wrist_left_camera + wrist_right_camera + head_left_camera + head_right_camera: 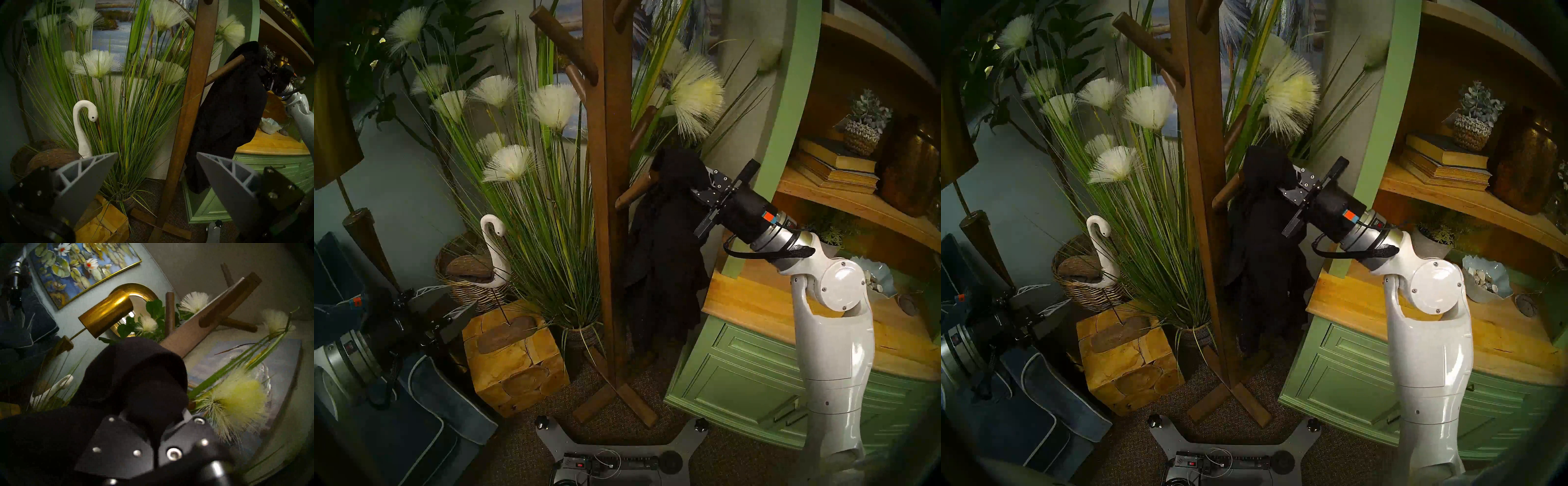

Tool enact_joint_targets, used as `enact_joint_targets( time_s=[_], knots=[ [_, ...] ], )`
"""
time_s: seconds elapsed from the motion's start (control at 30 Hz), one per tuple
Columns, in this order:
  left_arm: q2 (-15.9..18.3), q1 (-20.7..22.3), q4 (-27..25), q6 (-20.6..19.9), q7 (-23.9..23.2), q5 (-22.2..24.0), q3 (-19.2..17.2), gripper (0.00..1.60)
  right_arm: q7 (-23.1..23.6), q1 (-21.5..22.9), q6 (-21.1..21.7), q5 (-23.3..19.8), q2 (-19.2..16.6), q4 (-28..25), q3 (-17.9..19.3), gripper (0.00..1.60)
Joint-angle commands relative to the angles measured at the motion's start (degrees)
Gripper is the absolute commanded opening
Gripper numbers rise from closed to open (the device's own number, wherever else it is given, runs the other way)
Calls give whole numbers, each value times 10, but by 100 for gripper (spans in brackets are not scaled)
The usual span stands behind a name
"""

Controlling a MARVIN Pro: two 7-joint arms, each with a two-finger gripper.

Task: Pick up jacket and place on coat hanger

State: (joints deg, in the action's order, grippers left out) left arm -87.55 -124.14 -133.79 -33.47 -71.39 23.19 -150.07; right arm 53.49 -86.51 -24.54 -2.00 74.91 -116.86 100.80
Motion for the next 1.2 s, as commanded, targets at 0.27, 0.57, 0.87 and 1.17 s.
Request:
enact_joint_targets(
  time_s=[0.27,0.57,0.87,1.17],
  knots=[
    [1,2,-10,0,-8,9,-1,160,31,94,5,10,-63,4,-19,0],
    [1,2,-9,0,-7,8,0,160,25,129,19,19,-78,4,-32,0],
    [1,2,-9,0,-6,7,0,160,33,157,40,27,-99,-4,-45,0],
    [1,2,-9,0,-6,7,0,160,30,185,58,31,-105,-15,-57,0]
  ],
)
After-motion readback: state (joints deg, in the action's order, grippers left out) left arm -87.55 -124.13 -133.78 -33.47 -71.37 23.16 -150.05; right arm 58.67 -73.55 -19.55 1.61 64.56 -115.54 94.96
